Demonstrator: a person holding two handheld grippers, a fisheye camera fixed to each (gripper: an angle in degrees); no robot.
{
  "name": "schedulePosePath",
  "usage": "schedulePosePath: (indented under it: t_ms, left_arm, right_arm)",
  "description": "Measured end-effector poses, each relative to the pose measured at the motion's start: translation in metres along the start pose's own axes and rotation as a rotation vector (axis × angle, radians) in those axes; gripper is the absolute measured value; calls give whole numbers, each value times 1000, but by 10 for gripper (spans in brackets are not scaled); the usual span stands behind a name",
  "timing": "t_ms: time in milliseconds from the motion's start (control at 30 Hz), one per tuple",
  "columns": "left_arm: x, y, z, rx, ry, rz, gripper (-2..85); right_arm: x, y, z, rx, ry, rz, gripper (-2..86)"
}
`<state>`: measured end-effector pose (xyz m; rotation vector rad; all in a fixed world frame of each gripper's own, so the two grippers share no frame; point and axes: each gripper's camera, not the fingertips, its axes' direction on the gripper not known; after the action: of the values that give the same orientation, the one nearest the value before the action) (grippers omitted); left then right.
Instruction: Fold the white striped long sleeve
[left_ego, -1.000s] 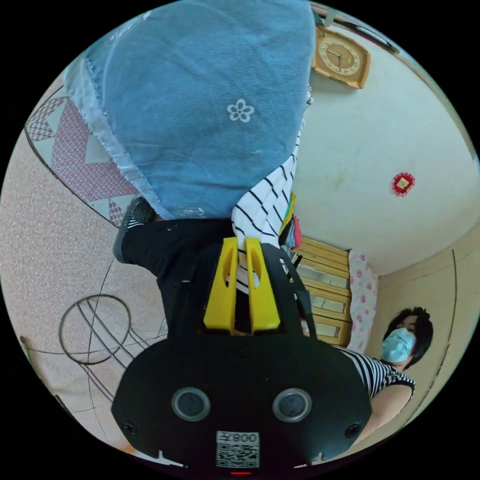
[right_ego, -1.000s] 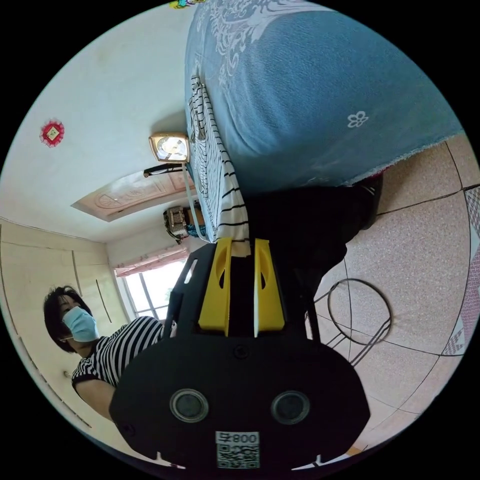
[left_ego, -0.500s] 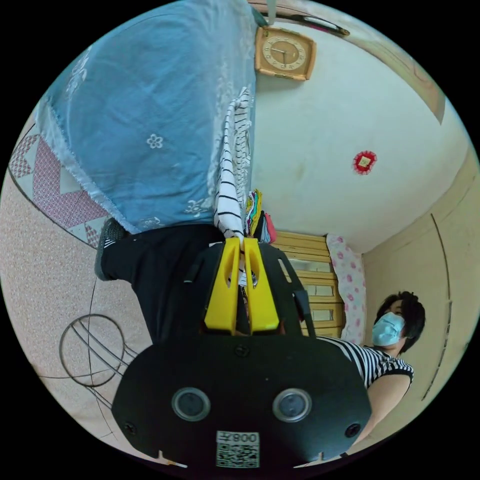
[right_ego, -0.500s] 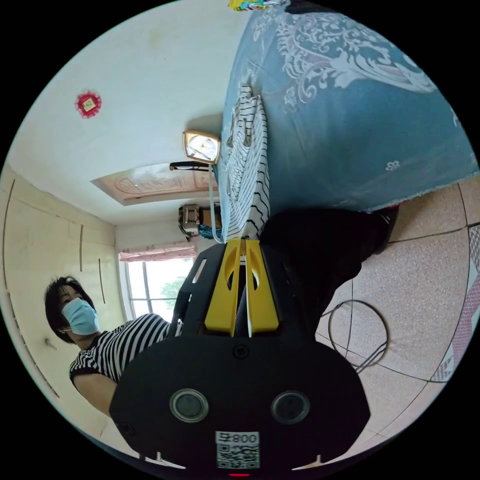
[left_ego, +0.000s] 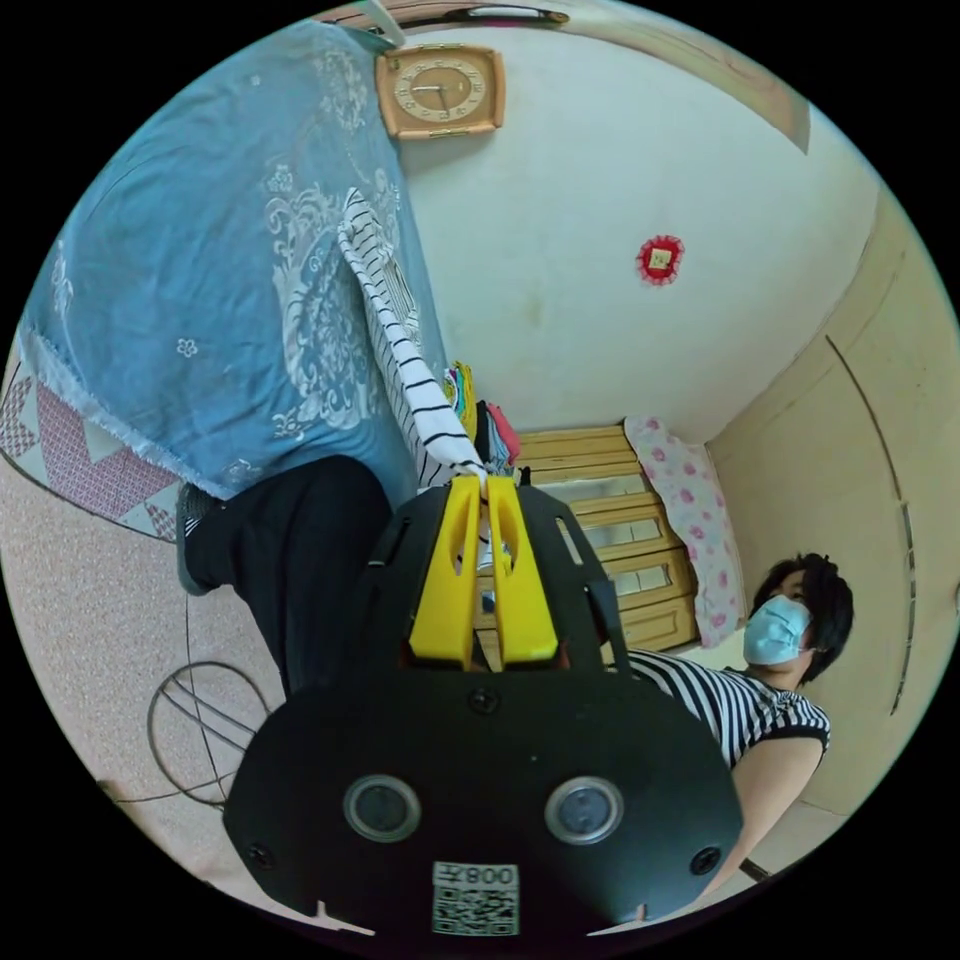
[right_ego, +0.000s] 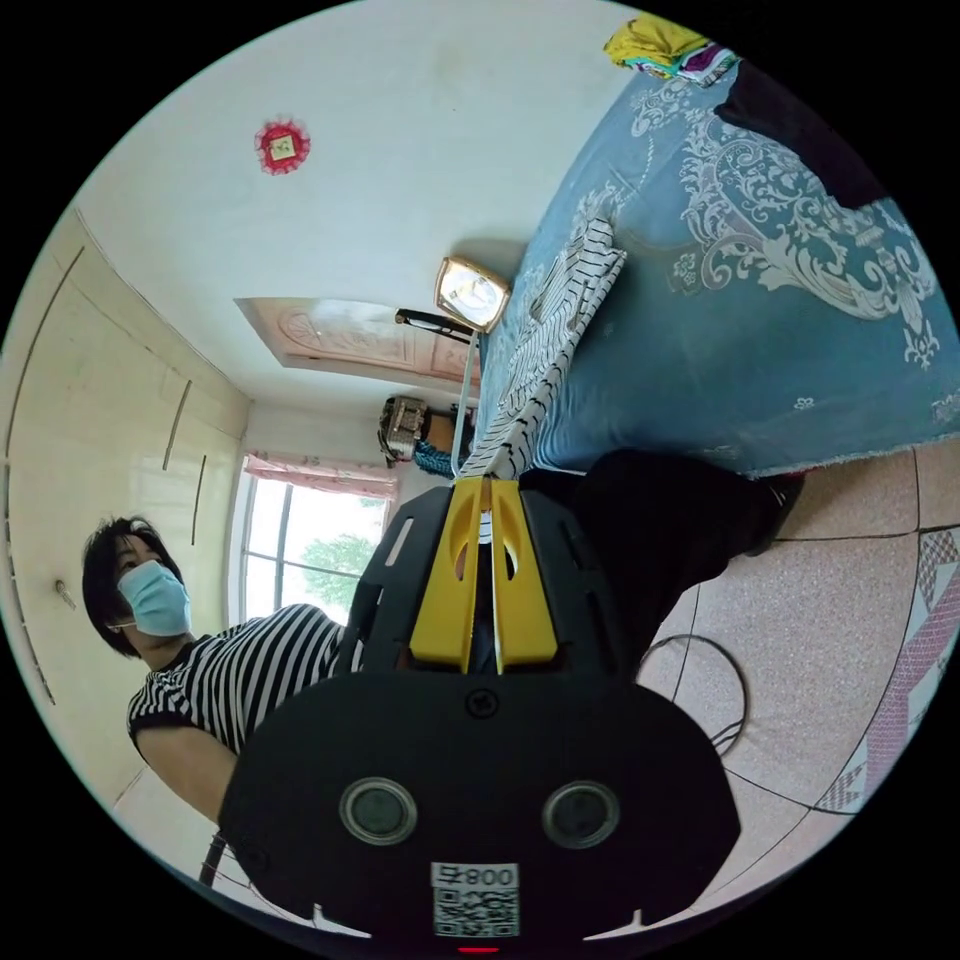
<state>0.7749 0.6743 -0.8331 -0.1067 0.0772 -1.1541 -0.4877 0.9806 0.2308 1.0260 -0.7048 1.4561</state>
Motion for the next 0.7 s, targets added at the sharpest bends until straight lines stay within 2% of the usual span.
schedulePosePath:
  t_ms: [367,700]
  left_arm:
    - [24,53,-11,-49,-11,-17,11]
    - [17,44,2,-14,36,-89,10]
  right_arm:
    - [5,56,-48,33,-28,13,11]
    - [23,33,-52,59,-60,62,11]
